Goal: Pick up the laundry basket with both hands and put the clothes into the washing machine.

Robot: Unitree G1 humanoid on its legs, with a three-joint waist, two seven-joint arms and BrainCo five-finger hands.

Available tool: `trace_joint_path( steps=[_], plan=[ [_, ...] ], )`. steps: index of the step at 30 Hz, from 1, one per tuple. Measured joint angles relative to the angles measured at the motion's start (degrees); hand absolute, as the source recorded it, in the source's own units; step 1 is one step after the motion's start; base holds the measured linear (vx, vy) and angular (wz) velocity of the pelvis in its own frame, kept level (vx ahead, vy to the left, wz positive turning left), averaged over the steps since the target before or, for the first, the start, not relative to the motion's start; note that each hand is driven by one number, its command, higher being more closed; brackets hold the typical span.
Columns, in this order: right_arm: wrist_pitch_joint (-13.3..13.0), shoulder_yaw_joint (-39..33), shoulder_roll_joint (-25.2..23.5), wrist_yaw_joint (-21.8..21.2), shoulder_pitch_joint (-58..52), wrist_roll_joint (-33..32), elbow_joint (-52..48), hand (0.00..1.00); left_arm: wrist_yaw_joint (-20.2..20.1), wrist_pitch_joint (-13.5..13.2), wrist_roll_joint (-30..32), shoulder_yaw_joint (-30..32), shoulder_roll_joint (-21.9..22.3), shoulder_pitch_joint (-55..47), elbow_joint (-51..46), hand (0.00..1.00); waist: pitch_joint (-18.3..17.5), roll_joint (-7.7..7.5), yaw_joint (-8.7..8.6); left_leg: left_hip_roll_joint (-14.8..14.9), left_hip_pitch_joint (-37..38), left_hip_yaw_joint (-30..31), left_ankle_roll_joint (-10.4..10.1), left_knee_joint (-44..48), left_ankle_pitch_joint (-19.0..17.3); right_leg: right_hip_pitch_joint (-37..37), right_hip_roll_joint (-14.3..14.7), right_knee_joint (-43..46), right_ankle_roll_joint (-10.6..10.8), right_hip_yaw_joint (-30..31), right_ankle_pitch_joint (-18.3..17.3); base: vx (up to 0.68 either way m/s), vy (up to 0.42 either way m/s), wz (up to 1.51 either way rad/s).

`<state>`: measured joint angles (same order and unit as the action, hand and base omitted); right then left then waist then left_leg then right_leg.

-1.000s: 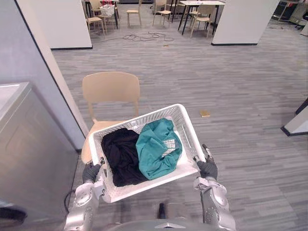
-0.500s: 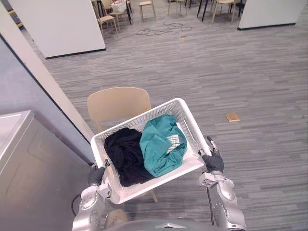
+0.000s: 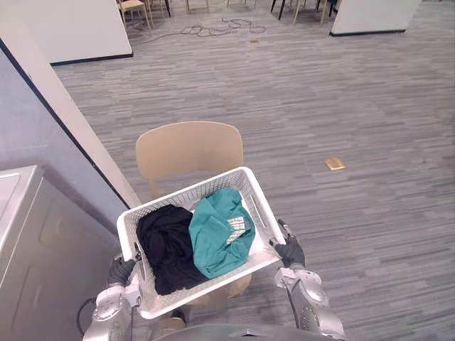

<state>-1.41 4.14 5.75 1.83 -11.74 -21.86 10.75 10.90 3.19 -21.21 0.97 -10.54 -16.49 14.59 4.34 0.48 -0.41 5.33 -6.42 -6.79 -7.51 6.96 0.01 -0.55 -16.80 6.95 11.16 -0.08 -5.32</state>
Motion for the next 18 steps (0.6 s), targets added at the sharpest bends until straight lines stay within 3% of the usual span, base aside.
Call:
trace_joint_path(
  steps=[2,5,10,18],
  plan=[
    [0.1,0.9,1.4,-0.1,0.9,0.0,1.8,1.00,0.0,0.0,0.1,0.2,0.3,0.0,0.3,1.00,1.2,1.00,-0.19,0.7,-1.6,0.4,0.0,-0.2,1.1,-1.4,0.7,-0.2,1.3,0.2,0.0,-0.20,-0.070,0.01],
    [0.4,2.1,4.1,-0.3,1.3,0.0,2.1,1.00,-0.1,0.0,0.1,-0.3,0.5,1.2,2.1,1.00,3.4,2.37,-0.17,2.0,-4.4,1.0,-0.3,-0.3,1.8,-4.4,2.3,0.8,1.0,0.1,0.5,-0.22,-0.050,0.05],
    [0.7,4.0,4.2,-0.1,8.6,0.5,6.4,1.00,0.0,0.0,0.1,0.5,-2.7,7.9,4.8,1.00,7.6,1.03,0.35,2.7,-9.7,1.9,-0.4,0.6,3.9,-9.6,3.2,1.9,0.6,0.2,2.3,-0.14,0.002,0.04],
    [1.4,8.4,5.9,2.5,27.7,0.6,10.8,1.00,1.6,0.0,0.0,3.8,-8.1,22.7,9.7,1.00,15.0,1.23,2.00,3.2,-15.4,0.5,0.0,2.7,5.5,-15.7,3.5,2.5,1.3,2.7,5.2,-0.07,0.012,-0.11]
  ],
)
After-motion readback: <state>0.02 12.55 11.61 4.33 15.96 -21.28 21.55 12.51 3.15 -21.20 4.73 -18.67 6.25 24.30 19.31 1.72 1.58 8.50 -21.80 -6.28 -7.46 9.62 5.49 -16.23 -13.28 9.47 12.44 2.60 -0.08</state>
